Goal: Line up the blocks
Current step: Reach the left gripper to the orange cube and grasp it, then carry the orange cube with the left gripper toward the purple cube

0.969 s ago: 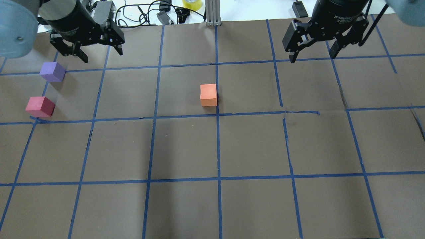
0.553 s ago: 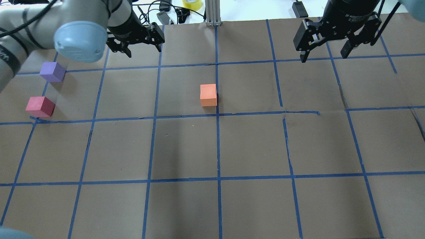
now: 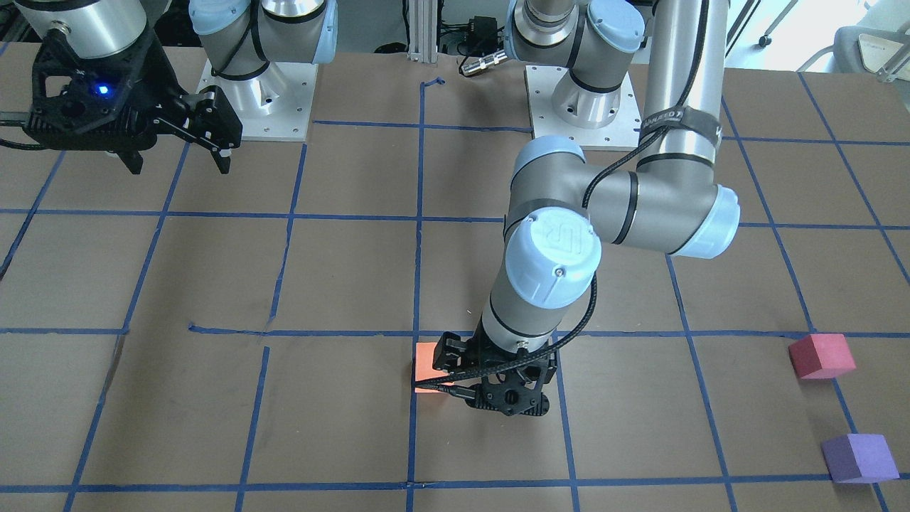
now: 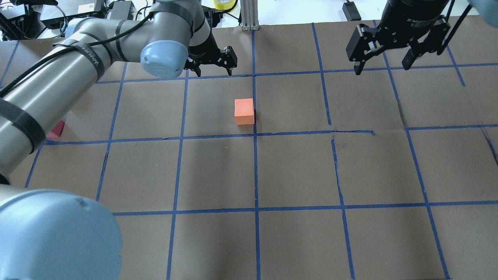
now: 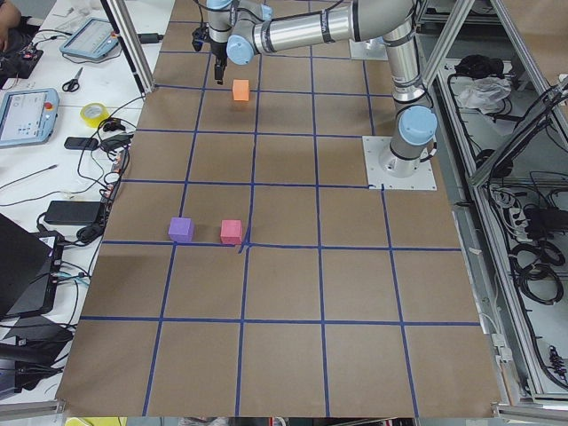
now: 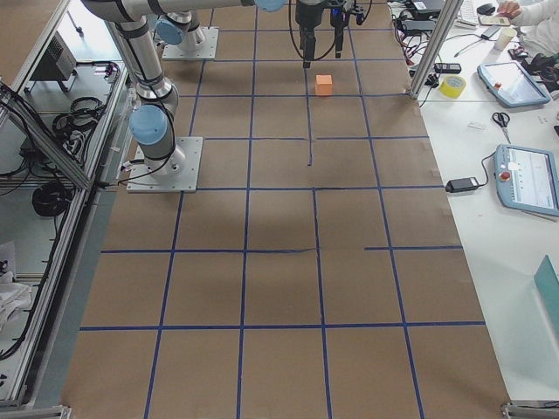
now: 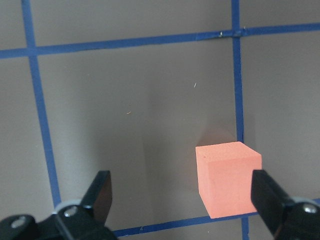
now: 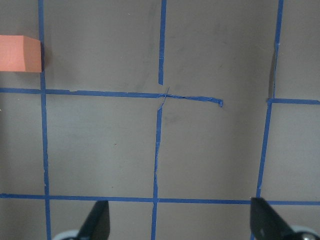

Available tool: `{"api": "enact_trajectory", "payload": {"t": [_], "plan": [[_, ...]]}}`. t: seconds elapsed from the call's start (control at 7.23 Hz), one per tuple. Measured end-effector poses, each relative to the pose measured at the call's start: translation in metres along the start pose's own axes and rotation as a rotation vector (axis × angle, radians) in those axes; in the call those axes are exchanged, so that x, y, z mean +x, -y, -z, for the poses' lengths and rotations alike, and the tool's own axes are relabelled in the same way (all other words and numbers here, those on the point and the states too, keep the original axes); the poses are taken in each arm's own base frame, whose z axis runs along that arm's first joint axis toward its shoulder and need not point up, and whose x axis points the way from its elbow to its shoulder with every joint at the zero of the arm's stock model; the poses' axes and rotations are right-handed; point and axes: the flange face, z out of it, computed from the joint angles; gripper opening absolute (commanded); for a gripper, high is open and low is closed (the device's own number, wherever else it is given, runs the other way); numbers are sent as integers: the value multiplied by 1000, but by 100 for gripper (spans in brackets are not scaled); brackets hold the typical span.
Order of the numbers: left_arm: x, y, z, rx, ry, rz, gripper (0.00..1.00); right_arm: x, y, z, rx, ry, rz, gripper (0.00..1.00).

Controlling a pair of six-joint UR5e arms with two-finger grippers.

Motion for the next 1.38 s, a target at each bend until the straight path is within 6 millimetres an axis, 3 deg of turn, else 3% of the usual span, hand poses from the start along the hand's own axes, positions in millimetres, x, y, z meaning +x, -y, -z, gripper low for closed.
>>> {"api": "enact_trajectory", "payload": {"t": [0.14, 0.42, 1.11, 1.25, 1.38], "plan": [[12, 1, -21, -29, -8, -15, 100, 0, 0, 0, -1, 0, 0, 100], [33, 4, -40, -58, -51, -26, 100, 0, -1, -1, -5, -1, 12, 100], [39, -1, -87, -169, -67, 71, 100, 0, -1, -3, -11, -1, 17, 100], [40, -2, -91, -177, -65, 95, 85, 0, -1, -4, -11, -1, 17, 100], [39, -4, -95, -184, -52, 120, 42, 0, -1, -4, -12, -1, 17, 100]]}}
